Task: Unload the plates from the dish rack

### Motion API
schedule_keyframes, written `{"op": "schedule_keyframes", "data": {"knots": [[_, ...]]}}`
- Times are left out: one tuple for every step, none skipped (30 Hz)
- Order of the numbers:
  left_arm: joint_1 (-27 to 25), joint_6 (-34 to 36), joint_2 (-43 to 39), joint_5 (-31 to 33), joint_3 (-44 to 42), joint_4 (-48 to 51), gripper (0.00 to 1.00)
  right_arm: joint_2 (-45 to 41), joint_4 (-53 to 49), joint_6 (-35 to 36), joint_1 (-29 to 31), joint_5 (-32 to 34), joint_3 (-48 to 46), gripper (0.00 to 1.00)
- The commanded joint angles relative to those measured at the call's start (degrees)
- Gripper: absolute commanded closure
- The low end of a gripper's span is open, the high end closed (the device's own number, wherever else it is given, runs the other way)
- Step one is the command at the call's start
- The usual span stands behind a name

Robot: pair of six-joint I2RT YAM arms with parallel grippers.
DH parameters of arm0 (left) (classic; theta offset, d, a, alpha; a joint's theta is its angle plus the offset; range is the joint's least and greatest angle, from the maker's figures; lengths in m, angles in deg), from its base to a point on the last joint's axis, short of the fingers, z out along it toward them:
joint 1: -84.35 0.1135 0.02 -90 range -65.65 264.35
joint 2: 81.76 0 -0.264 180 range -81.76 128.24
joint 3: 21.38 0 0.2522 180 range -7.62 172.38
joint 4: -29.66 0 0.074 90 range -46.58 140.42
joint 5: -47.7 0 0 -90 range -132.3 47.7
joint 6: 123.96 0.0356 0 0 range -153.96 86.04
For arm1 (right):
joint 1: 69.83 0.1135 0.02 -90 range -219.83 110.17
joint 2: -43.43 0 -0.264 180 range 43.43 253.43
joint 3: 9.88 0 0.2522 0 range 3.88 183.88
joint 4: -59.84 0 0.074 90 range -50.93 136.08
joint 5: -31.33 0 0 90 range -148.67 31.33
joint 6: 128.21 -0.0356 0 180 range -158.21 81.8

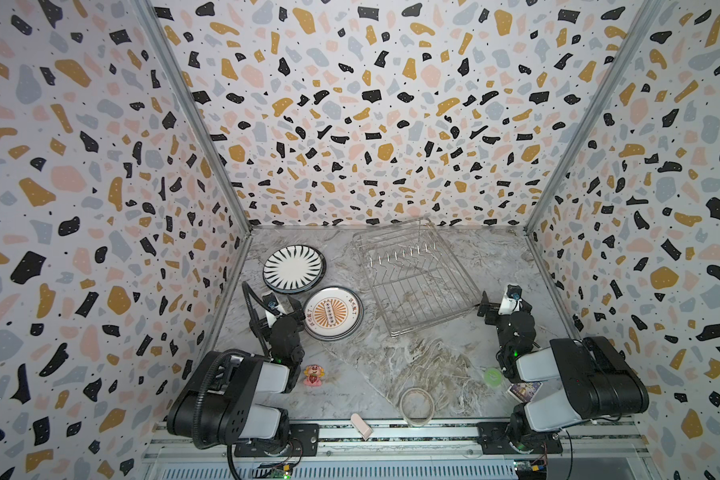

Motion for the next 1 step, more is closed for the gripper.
{"op": "schedule_keyframes", "data": {"knots": [[0.2, 0.4, -0.4, 0.0, 0.4, -1.8, 0.0, -0.7, 0.1, 0.7, 0.4, 0.6, 0.4, 0.01]]}}
